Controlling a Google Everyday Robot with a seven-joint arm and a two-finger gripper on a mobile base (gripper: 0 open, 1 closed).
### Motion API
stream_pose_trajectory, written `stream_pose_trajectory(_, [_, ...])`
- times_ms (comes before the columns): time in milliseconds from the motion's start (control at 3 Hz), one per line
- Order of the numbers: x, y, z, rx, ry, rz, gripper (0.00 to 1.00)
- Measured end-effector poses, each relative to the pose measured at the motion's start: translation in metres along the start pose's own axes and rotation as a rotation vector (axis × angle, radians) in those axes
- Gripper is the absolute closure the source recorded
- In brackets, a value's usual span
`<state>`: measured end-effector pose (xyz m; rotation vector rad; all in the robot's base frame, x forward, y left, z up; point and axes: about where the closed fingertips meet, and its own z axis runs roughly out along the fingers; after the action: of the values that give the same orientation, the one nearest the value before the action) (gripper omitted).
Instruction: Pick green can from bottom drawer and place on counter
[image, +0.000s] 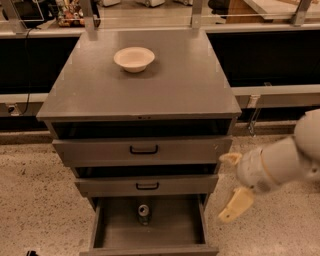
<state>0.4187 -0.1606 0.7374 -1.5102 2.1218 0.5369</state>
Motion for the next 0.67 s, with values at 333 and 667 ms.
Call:
stream_pose_trajectory(333, [0.006, 0.02, 0.066, -0.021, -0.282, 0.058, 0.0])
stream_pose_trajectory(667, [-0.002, 0.009, 0.073, 0.031, -0.413, 0.086, 0.0])
